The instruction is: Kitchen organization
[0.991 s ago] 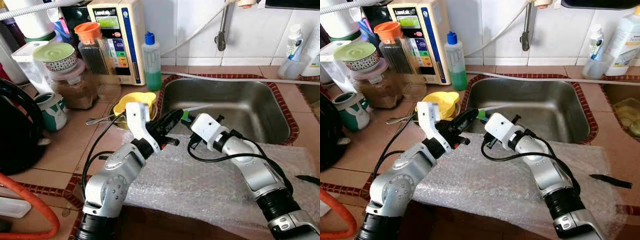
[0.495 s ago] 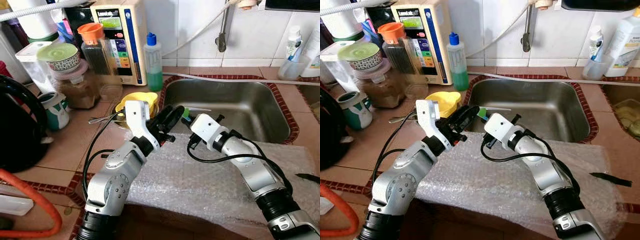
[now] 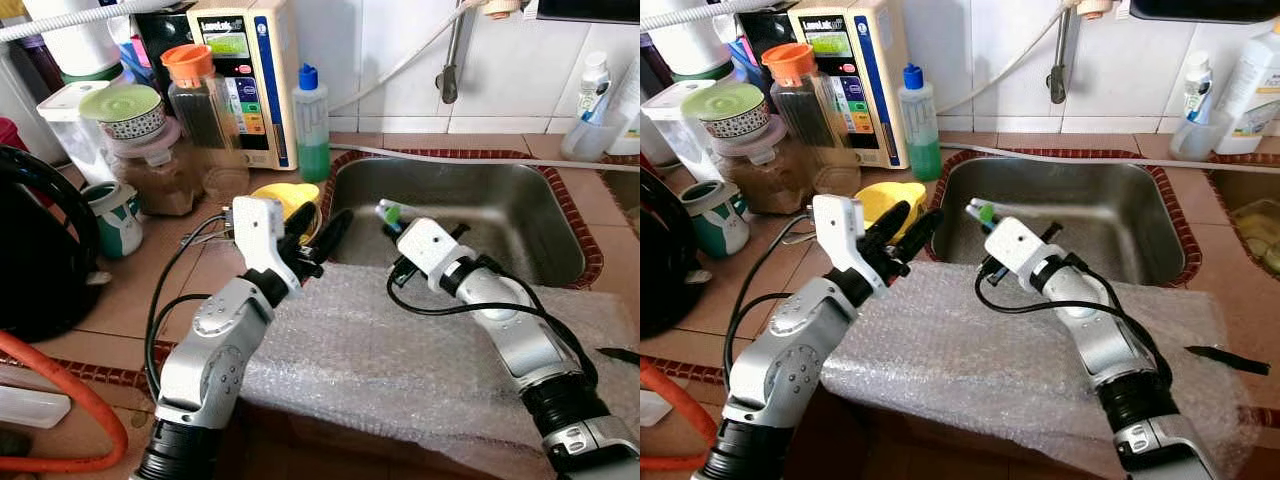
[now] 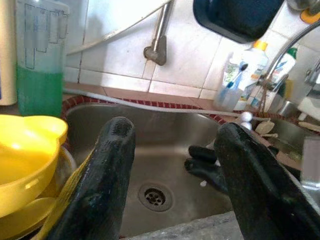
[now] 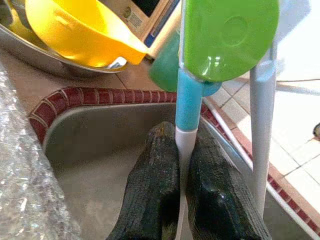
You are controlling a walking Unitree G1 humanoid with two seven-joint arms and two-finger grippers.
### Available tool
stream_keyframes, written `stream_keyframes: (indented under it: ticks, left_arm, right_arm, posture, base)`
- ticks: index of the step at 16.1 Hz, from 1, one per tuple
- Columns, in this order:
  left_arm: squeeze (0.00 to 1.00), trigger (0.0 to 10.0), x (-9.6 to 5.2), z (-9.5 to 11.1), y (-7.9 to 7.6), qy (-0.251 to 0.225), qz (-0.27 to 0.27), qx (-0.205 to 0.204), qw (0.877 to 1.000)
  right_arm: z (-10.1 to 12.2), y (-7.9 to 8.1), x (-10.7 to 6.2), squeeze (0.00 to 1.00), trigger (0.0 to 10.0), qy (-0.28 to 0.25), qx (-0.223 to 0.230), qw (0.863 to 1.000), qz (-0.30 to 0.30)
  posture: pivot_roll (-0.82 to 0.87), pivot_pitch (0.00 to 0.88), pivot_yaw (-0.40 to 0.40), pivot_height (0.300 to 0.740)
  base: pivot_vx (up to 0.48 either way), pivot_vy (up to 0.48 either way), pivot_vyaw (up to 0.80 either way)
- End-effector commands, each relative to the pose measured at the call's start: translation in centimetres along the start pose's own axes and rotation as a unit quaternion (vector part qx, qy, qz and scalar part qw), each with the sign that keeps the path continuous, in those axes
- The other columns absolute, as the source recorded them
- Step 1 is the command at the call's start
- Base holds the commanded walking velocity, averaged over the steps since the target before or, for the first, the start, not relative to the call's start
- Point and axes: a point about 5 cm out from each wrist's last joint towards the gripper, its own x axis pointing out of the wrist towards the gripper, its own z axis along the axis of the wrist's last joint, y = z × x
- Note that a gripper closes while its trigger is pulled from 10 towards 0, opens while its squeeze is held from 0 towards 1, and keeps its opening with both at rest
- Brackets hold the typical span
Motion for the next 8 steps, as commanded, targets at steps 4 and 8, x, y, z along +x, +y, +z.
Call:
stream_keyframes:
  ticks: [4,8]
  left_arm:
    - [1.0,10.0,-0.7,-0.6,0.4,0.015,-0.007,0.056,0.998]
    - [1.0,10.0,-1.7,-1.9,-0.1,0.058,-0.052,0.139,0.987]
  right_arm:
    - [-1.7,-2.4,-0.7,0.0,0.0,0.046,-0.016,0.997,-0.063]
    - [-4.2,-4.7,-1.9,0.0,4.3,0.104,-0.023,0.991,-0.086]
  posture:
    - [-0.26,0.056,0.145,0.74]
    - [-0.26,0.061,0.149,0.74]
  base:
    - [0.0,0.0,0.0]
    - [0.0,0.0,0.0]
